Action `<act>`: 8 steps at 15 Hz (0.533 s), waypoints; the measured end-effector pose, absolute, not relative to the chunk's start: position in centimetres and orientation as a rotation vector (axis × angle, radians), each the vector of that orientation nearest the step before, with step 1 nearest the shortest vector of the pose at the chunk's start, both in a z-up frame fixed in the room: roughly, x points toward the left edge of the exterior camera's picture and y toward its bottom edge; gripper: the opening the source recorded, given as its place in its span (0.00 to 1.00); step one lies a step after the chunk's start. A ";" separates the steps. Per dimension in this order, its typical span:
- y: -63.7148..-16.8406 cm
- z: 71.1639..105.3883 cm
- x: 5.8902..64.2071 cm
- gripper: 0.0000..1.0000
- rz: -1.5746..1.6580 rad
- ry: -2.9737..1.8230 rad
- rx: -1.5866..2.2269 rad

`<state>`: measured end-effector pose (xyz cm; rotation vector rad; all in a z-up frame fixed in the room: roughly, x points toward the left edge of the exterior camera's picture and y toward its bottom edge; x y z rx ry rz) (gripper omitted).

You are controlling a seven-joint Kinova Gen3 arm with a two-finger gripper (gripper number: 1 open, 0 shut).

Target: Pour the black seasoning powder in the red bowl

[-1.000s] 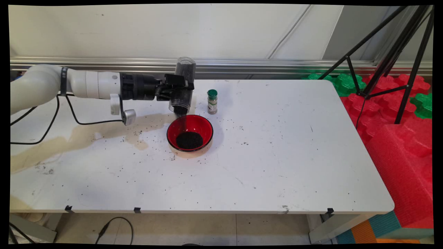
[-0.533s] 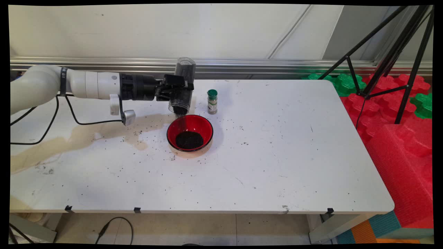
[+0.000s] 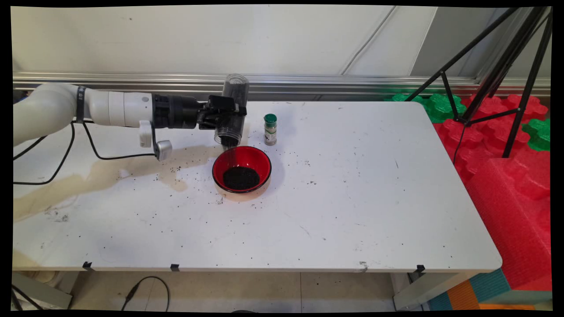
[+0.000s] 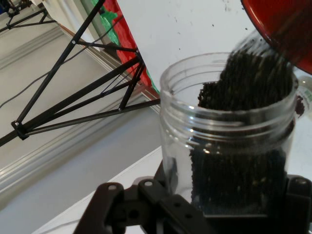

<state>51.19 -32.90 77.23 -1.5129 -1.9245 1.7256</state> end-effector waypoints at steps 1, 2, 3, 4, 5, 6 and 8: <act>-32.9 77.2 51.2 0.00 1.722 -1.926 -1.508; -32.9 77.2 51.2 0.00 1.718 -1.928 -1.500; -32.9 77.2 51.2 0.00 1.713 -1.932 -1.488; -32.9 77.2 51.3 0.00 1.706 -1.937 -1.472; -32.9 77.2 51.3 0.00 1.700 -1.942 -1.456; -33.0 77.2 51.3 0.00 1.696 -1.945 -1.446; -33.0 77.3 51.3 0.00 1.681 -1.956 -1.408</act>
